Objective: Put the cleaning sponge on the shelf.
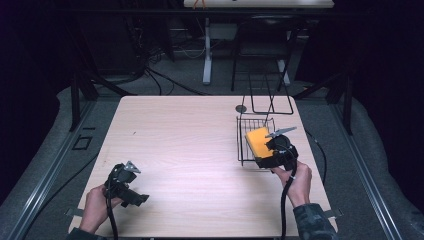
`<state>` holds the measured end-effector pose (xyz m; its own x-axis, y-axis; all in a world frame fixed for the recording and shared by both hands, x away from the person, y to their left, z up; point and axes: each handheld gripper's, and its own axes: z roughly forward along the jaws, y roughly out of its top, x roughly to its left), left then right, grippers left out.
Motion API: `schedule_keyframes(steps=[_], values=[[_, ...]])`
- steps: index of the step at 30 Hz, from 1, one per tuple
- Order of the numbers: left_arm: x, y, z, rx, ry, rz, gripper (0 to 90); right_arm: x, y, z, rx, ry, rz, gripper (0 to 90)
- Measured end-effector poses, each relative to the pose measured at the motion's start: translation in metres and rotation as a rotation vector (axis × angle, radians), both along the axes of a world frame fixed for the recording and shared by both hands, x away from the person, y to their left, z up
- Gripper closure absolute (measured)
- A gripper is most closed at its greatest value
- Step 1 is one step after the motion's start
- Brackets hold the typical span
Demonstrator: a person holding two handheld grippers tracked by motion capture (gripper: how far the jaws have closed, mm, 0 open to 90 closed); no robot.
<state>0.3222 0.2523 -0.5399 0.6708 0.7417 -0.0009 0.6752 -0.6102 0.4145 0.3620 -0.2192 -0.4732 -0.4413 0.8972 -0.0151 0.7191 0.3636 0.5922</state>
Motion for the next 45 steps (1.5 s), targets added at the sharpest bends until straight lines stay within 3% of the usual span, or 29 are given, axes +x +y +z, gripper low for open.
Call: schedule_keyframes(steps=[18,35,45], values=[[0.0,0.0,-0.001,-0.004,0.004,0.002,2.5,0.015,0.005,-0.007,-0.001,0.005,-0.052,23.1],[0.0,0.002,0.001,0.0,-0.003,0.006,2.7,0.03,-0.002,-0.022,0.06,0.046,-0.137,23.1],[0.0,0.0,-0.001,0.0,0.002,0.003,2.8,0.04,0.002,-0.03,0.057,0.055,-0.162,23.1]])
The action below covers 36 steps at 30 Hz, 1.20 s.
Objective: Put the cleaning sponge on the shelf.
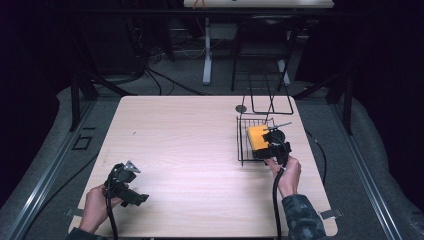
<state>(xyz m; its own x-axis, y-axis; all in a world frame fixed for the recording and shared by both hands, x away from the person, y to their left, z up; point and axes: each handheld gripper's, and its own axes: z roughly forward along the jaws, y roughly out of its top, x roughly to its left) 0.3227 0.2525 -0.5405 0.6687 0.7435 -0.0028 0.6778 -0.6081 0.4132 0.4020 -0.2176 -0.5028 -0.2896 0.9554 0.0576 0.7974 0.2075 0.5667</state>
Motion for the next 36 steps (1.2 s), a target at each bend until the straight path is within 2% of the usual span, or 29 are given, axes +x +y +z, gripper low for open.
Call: schedule_keyframes(steps=[11,26,36], values=[[0.0,0.0,0.0,0.004,0.002,-0.006,2.8,0.009,0.001,-0.008,-0.003,0.018,-0.048,22.9],[-0.001,-0.001,0.001,0.003,-0.005,-0.009,2.9,0.016,0.006,-0.018,-0.014,0.049,-0.063,22.6],[-0.001,-0.001,0.001,0.003,-0.005,-0.013,2.9,0.016,0.004,-0.021,-0.001,0.052,-0.092,21.4]])
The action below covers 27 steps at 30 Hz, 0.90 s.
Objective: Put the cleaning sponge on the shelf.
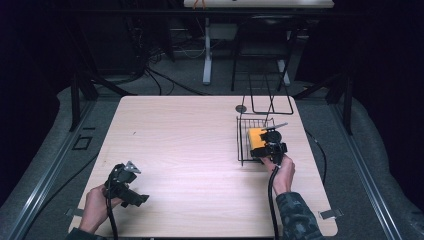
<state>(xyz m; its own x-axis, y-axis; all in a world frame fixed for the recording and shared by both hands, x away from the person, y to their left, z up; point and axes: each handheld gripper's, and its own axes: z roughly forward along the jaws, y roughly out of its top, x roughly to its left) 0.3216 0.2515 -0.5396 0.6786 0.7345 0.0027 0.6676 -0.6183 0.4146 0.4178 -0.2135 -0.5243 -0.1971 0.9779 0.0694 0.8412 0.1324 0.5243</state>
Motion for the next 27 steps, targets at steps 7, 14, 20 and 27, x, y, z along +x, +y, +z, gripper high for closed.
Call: schedule_keyframes(steps=[7,14,20,27], values=[[-0.001,0.0,0.0,0.0,-0.004,-0.001,2.9,0.0,0.0,-0.002,-0.005,0.007,-0.001,20.6],[-0.001,0.0,0.0,0.0,-0.004,-0.001,2.9,0.0,0.0,-0.003,-0.004,0.025,-0.006,17.3],[-0.001,0.0,0.001,0.002,-0.005,-0.004,2.9,-0.001,0.001,0.0,-0.015,0.013,0.004,15.5],[-0.001,0.0,0.001,0.001,-0.005,-0.002,2.9,-0.006,0.001,0.011,-0.023,-0.031,0.022,14.2]])
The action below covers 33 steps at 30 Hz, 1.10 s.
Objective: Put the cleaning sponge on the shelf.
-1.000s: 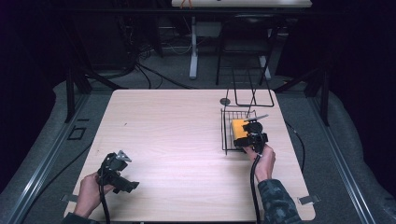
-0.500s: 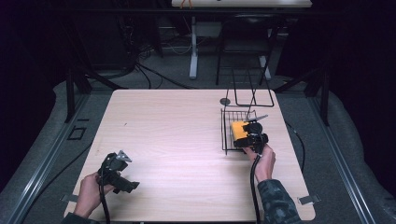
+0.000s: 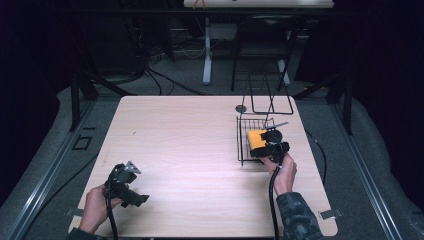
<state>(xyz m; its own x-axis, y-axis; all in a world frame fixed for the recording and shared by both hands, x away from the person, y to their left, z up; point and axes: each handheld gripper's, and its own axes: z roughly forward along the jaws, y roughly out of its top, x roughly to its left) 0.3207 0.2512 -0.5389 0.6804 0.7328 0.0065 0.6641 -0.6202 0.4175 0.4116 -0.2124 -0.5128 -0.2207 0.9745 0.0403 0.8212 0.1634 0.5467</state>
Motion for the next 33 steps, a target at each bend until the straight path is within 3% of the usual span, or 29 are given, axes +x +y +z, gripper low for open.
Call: schedule_keyframes(steps=[10,17,33], values=[[0.0,0.0,0.0,-0.002,0.0,-0.001,3.0,-0.014,0.003,0.02,0.009,-0.068,0.047,12.0],[0.0,0.0,0.0,-0.004,-0.001,-0.002,2.9,-0.028,0.007,0.031,0.016,-0.117,0.129,5.8],[0.0,-0.001,0.0,-0.003,-0.002,-0.004,3.0,-0.074,0.01,0.058,-0.009,-0.203,0.255,1.9]])
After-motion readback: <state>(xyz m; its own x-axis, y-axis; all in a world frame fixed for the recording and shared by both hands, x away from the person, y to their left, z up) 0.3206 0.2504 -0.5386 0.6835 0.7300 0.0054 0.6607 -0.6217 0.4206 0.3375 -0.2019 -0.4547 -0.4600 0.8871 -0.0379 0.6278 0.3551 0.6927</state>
